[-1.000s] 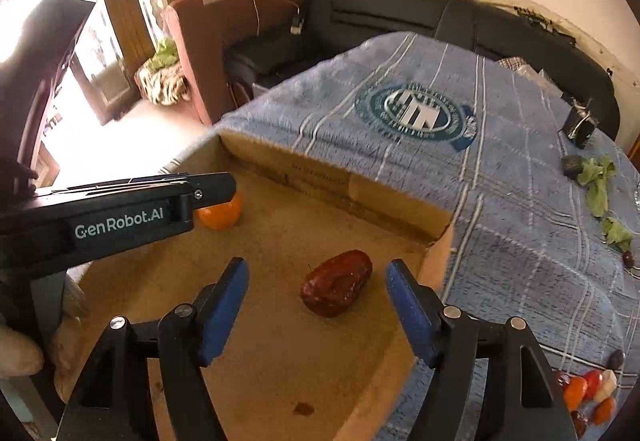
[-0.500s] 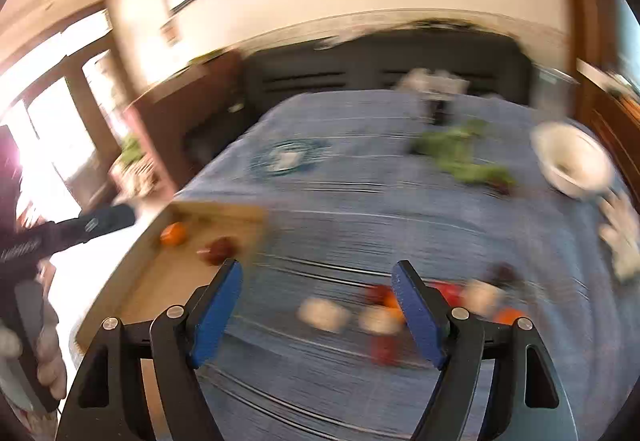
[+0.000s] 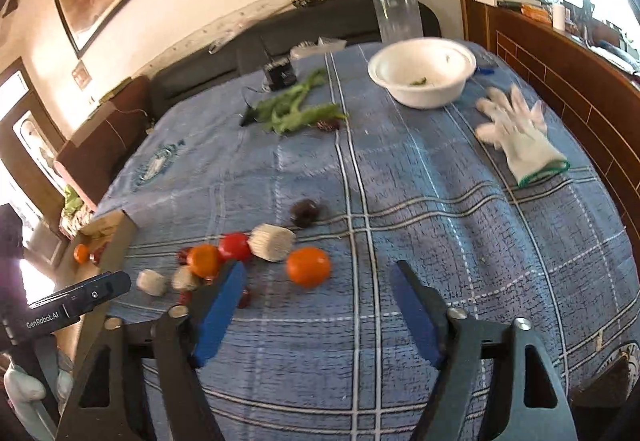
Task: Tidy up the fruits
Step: 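Grasp a white round cake with the left tool while the right tool grasps a mandarin, then carry the cake and mandarin into the cardboard tray and open both tools, then withdraw both open tools from the tray back toward the remaining fruits, then grasp a large red date with the right tool while the left tool grasps a small red date, then carry both red dates into the cardboard tray and open both tools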
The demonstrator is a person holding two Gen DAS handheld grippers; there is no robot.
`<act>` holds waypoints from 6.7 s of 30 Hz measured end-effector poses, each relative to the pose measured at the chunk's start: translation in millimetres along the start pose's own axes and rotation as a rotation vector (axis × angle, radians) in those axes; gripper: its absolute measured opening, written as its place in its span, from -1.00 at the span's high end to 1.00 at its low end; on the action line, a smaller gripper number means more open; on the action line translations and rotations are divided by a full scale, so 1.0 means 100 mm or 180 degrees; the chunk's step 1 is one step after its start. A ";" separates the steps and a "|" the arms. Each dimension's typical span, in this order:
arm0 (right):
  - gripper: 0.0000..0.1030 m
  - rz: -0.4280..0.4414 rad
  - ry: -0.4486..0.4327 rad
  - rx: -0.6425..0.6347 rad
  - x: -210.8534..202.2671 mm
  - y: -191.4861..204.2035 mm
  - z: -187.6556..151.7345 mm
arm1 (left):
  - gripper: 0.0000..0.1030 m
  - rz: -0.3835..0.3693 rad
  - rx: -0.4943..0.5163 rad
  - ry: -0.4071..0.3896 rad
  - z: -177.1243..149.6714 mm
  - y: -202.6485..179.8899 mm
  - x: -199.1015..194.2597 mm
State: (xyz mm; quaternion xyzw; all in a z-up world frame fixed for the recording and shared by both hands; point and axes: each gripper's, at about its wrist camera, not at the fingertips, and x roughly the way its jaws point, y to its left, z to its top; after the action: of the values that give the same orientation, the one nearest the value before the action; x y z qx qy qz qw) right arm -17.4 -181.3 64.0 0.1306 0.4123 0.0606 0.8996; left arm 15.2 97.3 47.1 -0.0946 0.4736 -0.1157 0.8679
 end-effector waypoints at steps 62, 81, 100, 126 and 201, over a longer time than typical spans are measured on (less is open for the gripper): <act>0.32 0.0996 0.0307 -0.1477 0.40 2.82 -0.44 | 0.37 0.0748 -0.0836 -0.0324 -0.08 2.00 -0.92; 0.30 0.0697 0.0586 -0.2086 1.09 3.51 -0.73 | 0.29 0.0612 -0.1146 -0.0074 0.02 2.35 -0.62; -0.36 0.0973 0.0033 -0.1611 0.28 2.97 -0.50 | -0.34 0.0455 -0.1209 -0.0810 -0.13 1.80 -1.46; -0.48 -0.0076 -0.0195 -0.0085 -0.28 0.13 -0.38 | -0.56 0.0078 -0.0471 -0.0415 -0.50 0.35 -0.86; 0.16 -0.0112 -0.0219 -0.0668 0.36 0.59 -0.24 | 0.53 0.0419 0.0070 -0.0618 -0.50 -0.11 -0.57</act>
State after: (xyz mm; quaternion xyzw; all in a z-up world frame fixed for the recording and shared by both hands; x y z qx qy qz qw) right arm -12.6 -112.8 39.8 0.0304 0.3748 0.0832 0.9229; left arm -58.0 100.7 69.1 -0.0646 0.3913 -0.0539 0.9164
